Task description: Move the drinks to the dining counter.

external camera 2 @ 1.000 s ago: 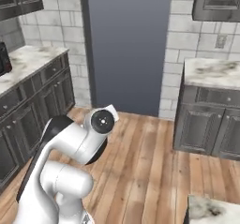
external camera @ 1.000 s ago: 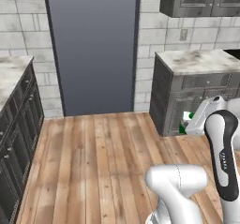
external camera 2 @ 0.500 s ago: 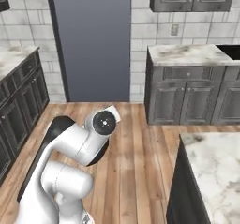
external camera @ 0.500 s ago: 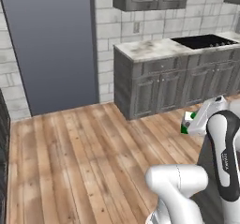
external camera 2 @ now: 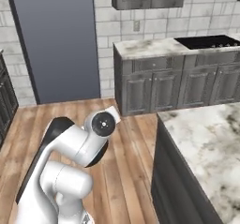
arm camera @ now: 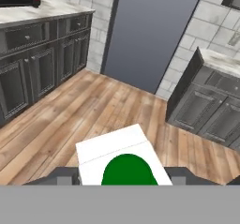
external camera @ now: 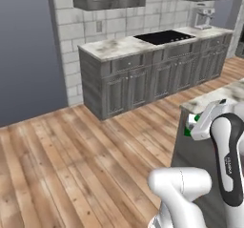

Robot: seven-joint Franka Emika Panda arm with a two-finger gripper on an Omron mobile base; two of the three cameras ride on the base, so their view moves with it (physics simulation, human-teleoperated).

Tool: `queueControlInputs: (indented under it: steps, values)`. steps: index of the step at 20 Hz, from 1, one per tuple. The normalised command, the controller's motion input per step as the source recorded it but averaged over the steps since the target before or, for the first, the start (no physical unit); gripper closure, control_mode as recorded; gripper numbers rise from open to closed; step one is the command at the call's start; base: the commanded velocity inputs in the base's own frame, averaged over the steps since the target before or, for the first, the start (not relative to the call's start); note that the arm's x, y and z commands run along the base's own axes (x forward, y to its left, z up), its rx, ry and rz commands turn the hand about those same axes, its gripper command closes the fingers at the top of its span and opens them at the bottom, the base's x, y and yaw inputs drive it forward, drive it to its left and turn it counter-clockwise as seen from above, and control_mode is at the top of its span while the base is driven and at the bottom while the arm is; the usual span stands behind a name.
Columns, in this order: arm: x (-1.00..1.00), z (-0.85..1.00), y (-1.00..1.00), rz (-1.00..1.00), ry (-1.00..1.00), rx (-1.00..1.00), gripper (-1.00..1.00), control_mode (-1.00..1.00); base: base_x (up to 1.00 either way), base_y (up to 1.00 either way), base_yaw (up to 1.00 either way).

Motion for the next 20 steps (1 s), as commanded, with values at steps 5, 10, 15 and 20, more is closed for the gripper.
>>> queueControlInputs:
  steps: [5, 10, 15, 20]
  values:
    - [0.0, 0.0, 0.0, 0.0, 0.0, 0.0, 1.0, 1.0, 0.0, 0.0, -0.3]
    - [0.0, 0.0, 0.0, 0.0, 0.0, 0.0, 1.0, 1.0, -0.01, 0.0, -0.3]
    - [0.0, 0.0, 0.0, 0.0, 0.0, 0.0, 1.0, 1.0, -0.01, -0.07, -0.33]
    - [0.0, 0.0, 0.0, 0.0, 0.0, 0.0, 1.0, 1.0, -0.22, -0.3, -0.35]
